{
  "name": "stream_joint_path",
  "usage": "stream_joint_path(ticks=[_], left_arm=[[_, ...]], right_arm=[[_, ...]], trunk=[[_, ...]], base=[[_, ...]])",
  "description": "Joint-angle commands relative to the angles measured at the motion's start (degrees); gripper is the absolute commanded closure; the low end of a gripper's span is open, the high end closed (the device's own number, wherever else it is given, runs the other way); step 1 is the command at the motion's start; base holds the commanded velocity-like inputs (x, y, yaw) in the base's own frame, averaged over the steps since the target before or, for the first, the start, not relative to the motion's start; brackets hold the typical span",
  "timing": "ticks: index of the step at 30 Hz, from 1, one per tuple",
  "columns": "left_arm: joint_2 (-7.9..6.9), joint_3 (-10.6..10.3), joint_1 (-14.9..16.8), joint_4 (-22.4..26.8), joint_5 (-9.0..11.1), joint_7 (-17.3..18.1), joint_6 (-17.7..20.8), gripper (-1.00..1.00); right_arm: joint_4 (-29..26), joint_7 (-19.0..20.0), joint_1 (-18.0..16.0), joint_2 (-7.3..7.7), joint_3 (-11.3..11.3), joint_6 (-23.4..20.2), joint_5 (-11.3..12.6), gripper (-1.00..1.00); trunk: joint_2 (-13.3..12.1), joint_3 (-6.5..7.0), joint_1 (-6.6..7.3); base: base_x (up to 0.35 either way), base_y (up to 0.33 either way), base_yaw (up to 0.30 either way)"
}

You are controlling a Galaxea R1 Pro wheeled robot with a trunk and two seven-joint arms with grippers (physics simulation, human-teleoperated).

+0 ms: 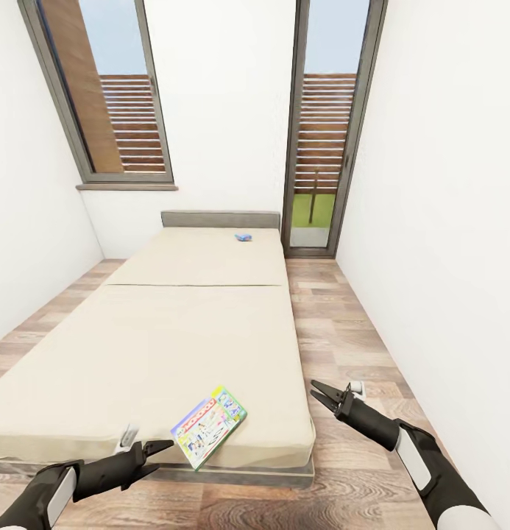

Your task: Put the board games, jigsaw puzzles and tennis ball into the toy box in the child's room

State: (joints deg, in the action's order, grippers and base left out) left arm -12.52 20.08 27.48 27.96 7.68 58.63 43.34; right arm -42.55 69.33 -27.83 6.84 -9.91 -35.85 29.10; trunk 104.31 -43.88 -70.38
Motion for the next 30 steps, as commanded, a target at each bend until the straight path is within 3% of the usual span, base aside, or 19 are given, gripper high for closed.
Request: stream_joint_path(ticks=[1,17,30], left_arm=[[-0.01,0.1,0.0,0.0,0.1,0.1,0.3,-1.0],[-0.13,0.1,0.0,0.0,0.2,0.4,0.4,-1.0],[-0.14,0.1,0.0,0.0,0.2,0.4,0.4,-1.0]], right_arm=[[0.0,0.0,0.0,0.01,0.0,-0.4,0.3,-1.0],[-0.1,-1.9,0.0,0.11,0.0,-0.5,0.2,-1.0],[-0.5,-3.9,0.0,0.32,0.0,-0.5,0.2,-1.0]], trunk=[[0.0,-0.05,0.01],[0.0,-0.05,0.01],[5.2,-2.38,-2.85]], base=[[0.0,0.0,0.0],[0.0,0.0,0.0],[0.0,0.0,0.0]])
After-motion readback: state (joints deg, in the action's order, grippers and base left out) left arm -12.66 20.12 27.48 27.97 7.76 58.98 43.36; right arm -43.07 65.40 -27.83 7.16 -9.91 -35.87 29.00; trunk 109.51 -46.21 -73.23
